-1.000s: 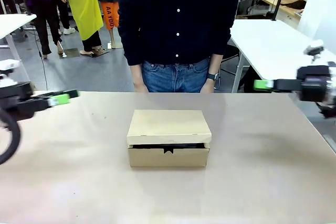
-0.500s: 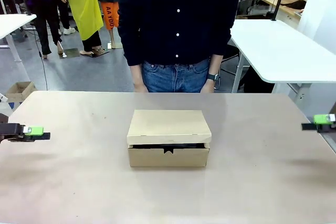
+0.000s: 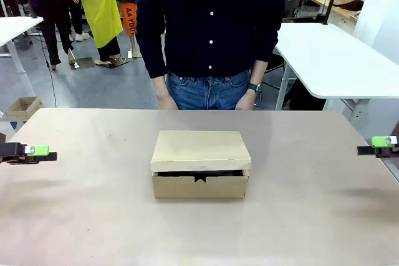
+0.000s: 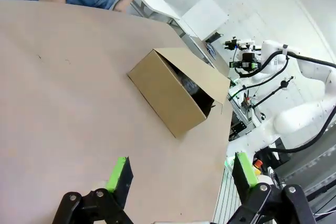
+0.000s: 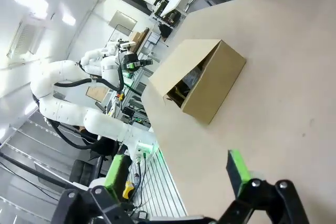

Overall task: Pack the items into the box.
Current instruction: Close the Mailer Box.

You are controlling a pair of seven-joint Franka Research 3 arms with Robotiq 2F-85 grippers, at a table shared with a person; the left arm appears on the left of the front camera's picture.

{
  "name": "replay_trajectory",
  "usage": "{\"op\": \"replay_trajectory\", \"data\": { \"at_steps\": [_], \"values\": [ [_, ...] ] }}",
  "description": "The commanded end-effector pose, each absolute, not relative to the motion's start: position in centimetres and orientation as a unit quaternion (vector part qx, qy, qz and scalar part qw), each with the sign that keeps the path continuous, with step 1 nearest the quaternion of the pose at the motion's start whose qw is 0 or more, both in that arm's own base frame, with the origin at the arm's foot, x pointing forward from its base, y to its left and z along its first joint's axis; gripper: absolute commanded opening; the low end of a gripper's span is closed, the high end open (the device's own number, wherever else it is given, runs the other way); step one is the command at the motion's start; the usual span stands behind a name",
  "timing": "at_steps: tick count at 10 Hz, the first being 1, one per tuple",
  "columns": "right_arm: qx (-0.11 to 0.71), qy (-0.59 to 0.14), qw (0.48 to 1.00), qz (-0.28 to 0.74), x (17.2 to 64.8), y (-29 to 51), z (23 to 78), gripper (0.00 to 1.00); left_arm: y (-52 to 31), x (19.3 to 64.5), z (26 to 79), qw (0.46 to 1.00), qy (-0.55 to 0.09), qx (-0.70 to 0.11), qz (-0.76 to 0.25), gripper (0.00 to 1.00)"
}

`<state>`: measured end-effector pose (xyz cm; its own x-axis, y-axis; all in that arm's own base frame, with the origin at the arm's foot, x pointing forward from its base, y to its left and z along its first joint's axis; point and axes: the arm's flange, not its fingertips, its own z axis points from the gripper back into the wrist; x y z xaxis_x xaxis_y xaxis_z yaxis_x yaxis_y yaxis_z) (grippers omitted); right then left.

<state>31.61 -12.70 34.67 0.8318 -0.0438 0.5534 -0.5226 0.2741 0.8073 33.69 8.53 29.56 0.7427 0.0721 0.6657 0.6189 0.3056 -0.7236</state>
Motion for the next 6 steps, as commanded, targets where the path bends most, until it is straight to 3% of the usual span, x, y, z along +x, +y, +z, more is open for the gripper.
{"op": "replay_trajectory", "data": {
  "at_steps": [1, 6],
  "values": [
    [0.587, -0.254, 0.753, 0.158, 31.69, -12.63, 34.97, 1.0, 8.46, 33.63, 29.7, 0.738, -0.322, -0.564, -0.186, 1.0],
    [0.587, -0.254, 0.753, 0.158, 31.69, -12.63, 34.97, 1.0, 8.46, 33.63, 29.7, 0.738, -0.322, -0.564, -0.186, 1.0]
  ]
}}
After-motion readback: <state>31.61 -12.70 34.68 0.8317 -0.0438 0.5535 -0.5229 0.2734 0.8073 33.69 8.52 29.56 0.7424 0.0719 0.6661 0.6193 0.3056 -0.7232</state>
